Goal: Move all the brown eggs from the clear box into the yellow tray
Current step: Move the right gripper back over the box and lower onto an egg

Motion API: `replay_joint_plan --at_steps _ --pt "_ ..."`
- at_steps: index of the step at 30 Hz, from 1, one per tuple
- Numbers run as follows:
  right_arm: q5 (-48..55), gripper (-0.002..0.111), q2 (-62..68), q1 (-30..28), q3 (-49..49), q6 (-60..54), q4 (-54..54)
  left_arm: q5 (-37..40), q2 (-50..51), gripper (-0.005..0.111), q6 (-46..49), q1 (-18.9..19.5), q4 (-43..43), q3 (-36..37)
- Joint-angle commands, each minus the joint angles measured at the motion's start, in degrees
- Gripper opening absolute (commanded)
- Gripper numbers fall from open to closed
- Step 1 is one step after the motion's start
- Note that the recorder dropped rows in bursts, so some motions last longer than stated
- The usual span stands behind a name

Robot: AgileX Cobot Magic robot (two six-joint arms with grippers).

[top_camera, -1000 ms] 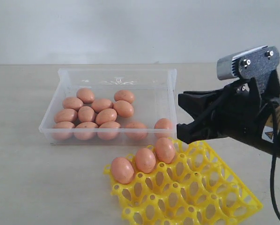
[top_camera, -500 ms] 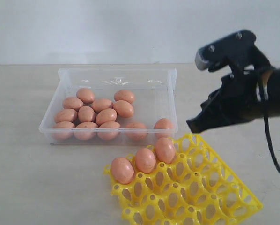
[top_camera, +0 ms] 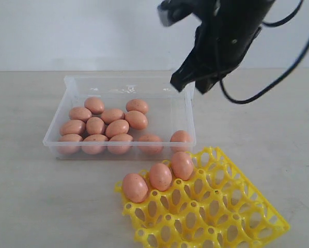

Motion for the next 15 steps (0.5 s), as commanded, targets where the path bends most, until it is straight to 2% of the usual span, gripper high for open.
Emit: replay_joint_plan --at_steps 1,6,15 --pt "7.26 0.0 9.66 -0.09 -7.41 -3.94 8.39 -0.53 0.24 0.004 0.24 -0.13 0.24 0.23" --pt "7.26 0.0 13.5 -0.09 -9.21 -6.59 12.94 -0.53 0.24 0.004 0.24 -0.13 0.24 0.23" --pt "7.26 0.0 13.59 -0.09 -9.3 -7.2 13.21 -0.53 0.24 0.004 0.24 -0.13 0.24 0.23"
